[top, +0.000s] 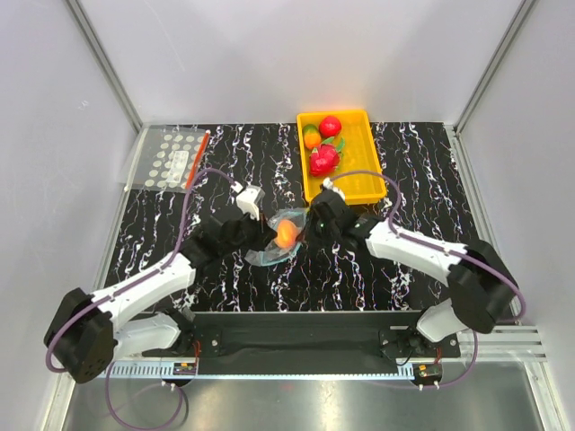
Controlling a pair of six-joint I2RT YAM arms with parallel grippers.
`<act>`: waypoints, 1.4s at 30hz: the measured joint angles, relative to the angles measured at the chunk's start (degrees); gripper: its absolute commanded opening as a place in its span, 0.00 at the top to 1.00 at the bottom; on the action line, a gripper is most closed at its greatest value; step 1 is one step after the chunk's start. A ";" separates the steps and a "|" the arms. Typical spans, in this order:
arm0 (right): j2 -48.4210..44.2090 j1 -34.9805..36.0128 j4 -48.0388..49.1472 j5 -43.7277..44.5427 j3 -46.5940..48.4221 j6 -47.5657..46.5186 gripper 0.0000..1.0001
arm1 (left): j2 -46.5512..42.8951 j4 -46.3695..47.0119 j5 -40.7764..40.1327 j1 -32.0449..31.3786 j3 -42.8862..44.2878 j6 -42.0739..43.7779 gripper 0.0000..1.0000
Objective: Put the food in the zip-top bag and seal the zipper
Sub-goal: Adjust the zipper food storage bag at the center of the board.
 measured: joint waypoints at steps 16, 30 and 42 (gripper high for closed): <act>-8.70 0.04 -17.16 7.37 8.48 -6.64 1.00 | -5.49 -7.15 -3.56 -1.66 5.70 0.28 1.00; -7.61 2.36 -19.47 6.10 13.14 -8.55 1.00 | -0.09 -10.84 -11.08 -11.65 14.16 2.29 1.00; -14.36 0.28 -19.39 9.57 7.76 -9.60 1.00 | -9.86 -10.69 -11.61 0.04 7.80 1.75 1.00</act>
